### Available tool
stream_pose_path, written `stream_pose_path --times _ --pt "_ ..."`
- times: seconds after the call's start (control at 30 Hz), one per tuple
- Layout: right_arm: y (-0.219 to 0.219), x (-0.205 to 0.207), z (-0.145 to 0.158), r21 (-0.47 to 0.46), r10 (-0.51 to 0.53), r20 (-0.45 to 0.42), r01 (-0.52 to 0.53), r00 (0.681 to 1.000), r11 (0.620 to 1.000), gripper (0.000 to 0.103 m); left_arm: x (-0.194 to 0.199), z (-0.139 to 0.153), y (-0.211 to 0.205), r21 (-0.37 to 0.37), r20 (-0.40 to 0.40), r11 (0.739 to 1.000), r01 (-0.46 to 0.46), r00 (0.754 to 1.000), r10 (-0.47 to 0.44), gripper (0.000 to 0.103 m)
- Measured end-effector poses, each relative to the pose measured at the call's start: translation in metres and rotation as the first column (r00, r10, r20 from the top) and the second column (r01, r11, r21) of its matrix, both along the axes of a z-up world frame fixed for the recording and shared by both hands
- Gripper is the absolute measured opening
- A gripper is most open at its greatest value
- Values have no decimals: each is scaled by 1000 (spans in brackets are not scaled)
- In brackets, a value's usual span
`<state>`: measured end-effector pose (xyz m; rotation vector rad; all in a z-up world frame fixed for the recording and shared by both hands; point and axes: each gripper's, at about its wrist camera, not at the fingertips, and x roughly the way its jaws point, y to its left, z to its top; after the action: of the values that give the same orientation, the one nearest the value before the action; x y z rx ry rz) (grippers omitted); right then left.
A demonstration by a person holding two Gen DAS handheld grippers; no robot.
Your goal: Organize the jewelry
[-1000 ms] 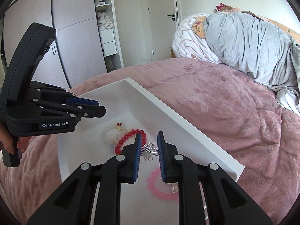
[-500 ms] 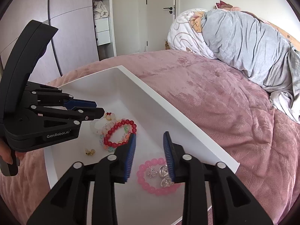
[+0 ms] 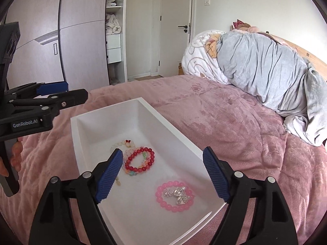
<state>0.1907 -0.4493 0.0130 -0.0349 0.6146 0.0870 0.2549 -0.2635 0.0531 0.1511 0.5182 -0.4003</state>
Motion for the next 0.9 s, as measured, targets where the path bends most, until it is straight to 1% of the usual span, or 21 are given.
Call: stream_pose_path --times 0.03,0.1,0.17,0.27,0.33,0.53,0.63,0.7,0.73,0.9 --pt "0 -4 6 -1 -2 11 2 1000 1000 82 -7 7 6 -19 16 1000 -12 1000 12 87" --pt "0 -14 21 -3 -8 35 8 999 1000 84 -20 19 18 -56 42 998 -36 998 38 91" --pt "0 -25 35 -1 -12 58 12 998 1000 85 -33 28 28 -81 61 996 -44 997 49 92" --pt "-1 -41 56 12 -25 95 23 995 1000 87 -53 37 39 -75 82 995 -66 994 72 93" --pt "1 -50 68 17 -30 119 28 992 999 88 -66 40 47 -67 92 994 -88 991 94 96" --pt "14 -78 103 -2 -25 181 25 983 1000 91 -101 45 72 -61 112 990 -129 984 135 98" --pt "19 -92 115 9 -29 202 28 979 1000 94 -122 45 81 -44 136 987 -152 978 156 99" --pt "21 -102 120 20 -34 210 31 977 999 98 -134 42 82 -33 151 985 -170 973 173 99" --pt "21 -106 121 27 -37 208 32 977 999 98 -140 39 83 -30 153 984 -178 971 181 99" --pt "13 -129 115 120 -85 211 61 974 991 98 -154 15 78 -43 108 983 -176 978 180 99"
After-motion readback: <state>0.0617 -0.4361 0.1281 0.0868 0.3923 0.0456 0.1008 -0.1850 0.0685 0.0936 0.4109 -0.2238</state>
